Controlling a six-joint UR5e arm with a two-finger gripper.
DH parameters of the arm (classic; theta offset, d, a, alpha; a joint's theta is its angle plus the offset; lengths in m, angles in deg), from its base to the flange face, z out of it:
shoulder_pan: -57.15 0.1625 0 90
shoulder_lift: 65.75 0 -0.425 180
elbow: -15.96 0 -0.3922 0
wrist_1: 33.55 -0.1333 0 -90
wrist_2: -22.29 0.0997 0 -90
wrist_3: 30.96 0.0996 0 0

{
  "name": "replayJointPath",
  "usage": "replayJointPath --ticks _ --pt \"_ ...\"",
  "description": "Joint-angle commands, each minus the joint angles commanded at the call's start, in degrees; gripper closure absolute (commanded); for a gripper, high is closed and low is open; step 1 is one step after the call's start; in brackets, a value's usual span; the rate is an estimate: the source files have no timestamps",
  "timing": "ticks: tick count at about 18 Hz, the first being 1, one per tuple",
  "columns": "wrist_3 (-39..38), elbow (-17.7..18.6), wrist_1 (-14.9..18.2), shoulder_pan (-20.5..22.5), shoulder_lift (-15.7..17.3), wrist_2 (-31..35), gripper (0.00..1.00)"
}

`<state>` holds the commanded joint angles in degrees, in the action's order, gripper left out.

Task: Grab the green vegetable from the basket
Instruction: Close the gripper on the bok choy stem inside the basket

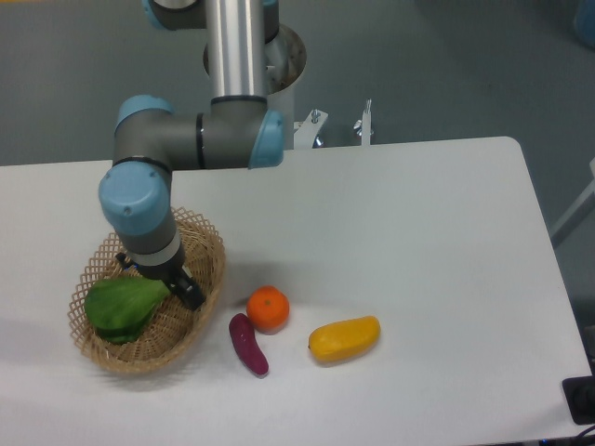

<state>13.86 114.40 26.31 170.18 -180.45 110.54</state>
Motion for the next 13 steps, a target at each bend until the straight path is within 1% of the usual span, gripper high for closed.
replayJointPath --ticks 6,10,11,13 --pt "-1.2 0.9 -0.2 -0.7 -1.3 0.1 0.00" --pt "-2.3 1.0 -3.1 -0.9 -2.8 0.3 0.00" --pt "-2.4 1.0 -3.1 -0.9 -2.8 0.3 0.13" --pt "-2.5 1.0 -3.1 -1.4 -2.9 0.5 0.35"
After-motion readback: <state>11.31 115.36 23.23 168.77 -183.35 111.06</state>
